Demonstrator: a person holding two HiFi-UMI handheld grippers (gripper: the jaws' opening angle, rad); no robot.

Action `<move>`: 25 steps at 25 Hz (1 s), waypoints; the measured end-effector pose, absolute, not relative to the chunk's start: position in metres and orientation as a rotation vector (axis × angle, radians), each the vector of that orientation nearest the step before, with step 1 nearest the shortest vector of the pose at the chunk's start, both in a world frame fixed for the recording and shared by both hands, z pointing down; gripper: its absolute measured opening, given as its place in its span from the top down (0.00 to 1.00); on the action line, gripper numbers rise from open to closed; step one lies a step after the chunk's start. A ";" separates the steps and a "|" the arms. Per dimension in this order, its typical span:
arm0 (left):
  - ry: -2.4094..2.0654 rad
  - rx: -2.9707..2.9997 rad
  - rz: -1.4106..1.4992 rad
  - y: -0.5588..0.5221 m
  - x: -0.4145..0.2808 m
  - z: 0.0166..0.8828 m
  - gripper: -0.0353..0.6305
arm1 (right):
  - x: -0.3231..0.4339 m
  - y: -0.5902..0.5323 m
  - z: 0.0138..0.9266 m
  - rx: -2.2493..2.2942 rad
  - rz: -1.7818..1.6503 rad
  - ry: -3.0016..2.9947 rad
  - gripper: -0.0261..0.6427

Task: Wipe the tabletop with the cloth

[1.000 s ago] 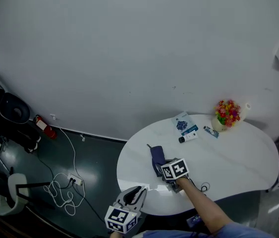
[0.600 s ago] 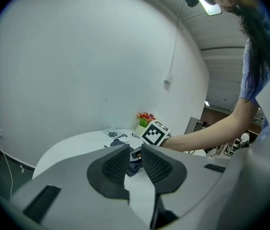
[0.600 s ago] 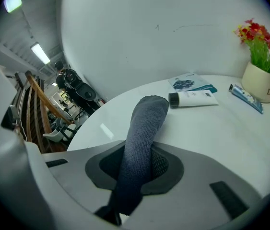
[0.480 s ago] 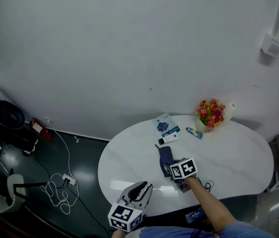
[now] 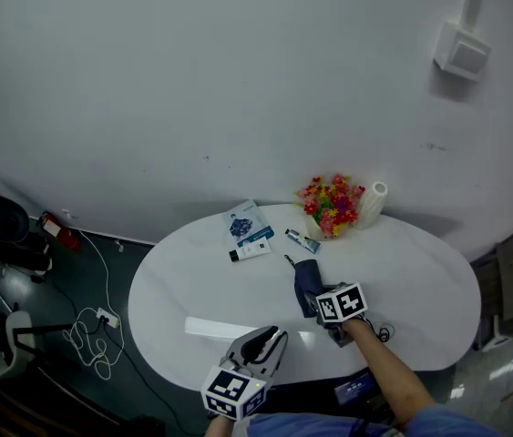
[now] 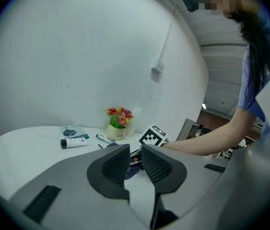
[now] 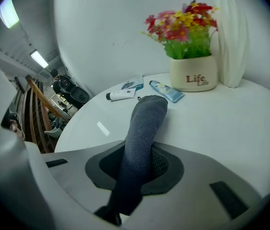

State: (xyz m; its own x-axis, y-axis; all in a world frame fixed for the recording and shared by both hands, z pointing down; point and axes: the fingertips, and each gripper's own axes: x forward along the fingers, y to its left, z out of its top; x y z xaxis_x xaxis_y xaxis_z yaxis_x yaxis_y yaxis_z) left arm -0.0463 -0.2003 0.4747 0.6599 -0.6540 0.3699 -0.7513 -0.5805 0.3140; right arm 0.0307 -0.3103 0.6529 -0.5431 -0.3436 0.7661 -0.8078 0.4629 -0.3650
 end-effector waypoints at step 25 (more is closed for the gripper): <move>-0.858 2.525 0.433 -0.185 0.160 0.484 0.84 | 0.427 -0.335 0.649 1.498 1.062 -1.851 0.86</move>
